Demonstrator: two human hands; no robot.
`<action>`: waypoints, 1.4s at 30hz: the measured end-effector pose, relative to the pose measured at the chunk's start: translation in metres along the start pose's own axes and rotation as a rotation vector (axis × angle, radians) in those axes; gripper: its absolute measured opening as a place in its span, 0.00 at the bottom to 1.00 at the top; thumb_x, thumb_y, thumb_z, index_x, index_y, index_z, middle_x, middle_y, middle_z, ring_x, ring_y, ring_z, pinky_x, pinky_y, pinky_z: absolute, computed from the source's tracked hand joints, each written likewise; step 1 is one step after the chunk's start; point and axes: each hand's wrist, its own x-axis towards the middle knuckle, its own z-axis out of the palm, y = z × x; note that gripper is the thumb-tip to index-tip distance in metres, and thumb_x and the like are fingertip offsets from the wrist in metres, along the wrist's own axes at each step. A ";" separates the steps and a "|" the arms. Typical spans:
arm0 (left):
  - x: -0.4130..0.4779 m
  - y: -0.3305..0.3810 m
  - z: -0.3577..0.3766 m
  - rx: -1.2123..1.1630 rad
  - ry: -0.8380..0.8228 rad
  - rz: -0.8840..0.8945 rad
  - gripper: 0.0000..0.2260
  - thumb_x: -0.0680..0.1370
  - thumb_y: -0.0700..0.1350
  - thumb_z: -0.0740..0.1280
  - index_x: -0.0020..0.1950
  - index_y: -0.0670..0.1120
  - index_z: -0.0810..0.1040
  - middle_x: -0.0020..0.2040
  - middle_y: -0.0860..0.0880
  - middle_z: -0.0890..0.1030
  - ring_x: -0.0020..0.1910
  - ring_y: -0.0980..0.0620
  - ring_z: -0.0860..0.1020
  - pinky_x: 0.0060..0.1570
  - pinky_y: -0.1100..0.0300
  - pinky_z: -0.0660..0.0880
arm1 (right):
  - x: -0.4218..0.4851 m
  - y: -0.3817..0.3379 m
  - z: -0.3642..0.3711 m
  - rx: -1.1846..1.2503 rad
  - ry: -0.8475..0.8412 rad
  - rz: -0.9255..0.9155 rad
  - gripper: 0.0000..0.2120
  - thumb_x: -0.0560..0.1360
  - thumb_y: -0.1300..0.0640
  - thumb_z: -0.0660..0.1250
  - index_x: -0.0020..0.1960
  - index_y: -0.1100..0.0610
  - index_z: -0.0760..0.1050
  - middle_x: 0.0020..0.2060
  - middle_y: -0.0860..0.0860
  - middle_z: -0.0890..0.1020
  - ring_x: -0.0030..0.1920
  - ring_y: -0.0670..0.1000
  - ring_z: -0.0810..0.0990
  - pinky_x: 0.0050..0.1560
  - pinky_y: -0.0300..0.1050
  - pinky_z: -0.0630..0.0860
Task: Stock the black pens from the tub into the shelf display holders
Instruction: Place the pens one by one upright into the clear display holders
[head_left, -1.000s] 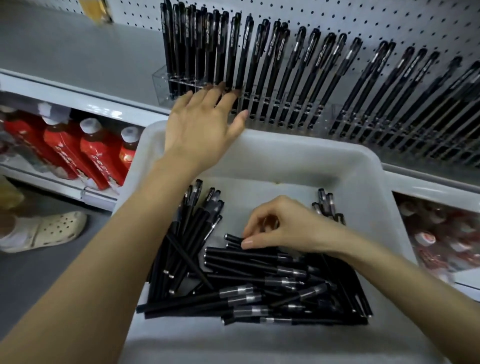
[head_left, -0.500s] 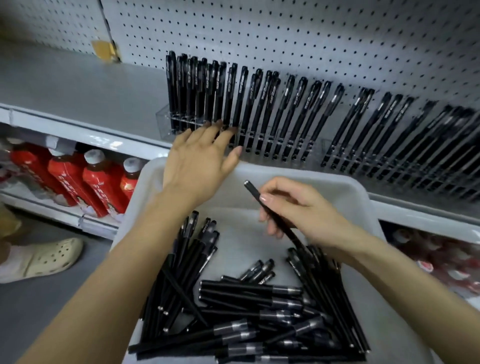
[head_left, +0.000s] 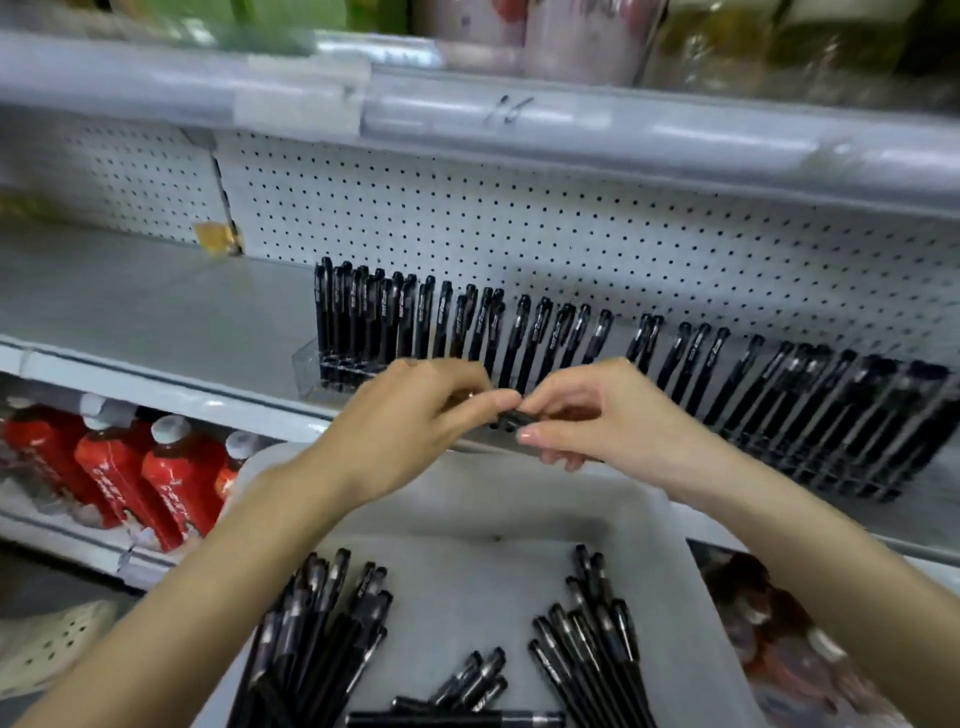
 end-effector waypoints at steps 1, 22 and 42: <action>0.001 0.002 0.001 0.005 -0.012 0.003 0.22 0.71 0.68 0.53 0.36 0.53 0.75 0.30 0.53 0.75 0.31 0.57 0.71 0.33 0.58 0.65 | -0.001 -0.001 -0.002 -0.012 0.013 -0.004 0.04 0.70 0.62 0.72 0.45 0.59 0.80 0.32 0.52 0.82 0.30 0.46 0.79 0.31 0.36 0.76; 0.012 0.003 0.048 -0.334 0.135 -0.211 0.09 0.72 0.48 0.73 0.33 0.49 0.79 0.30 0.53 0.77 0.30 0.59 0.72 0.35 0.61 0.68 | 0.010 0.003 -0.046 0.721 0.457 -0.005 0.10 0.72 0.65 0.69 0.52 0.60 0.79 0.47 0.55 0.85 0.45 0.51 0.84 0.45 0.40 0.80; 0.004 -0.002 0.058 0.277 0.279 -0.042 0.20 0.76 0.60 0.57 0.55 0.50 0.80 0.49 0.56 0.80 0.47 0.57 0.78 0.43 0.63 0.72 | 0.023 0.011 -0.051 0.180 0.690 -0.191 0.12 0.71 0.63 0.73 0.49 0.50 0.75 0.41 0.50 0.83 0.43 0.47 0.84 0.51 0.50 0.81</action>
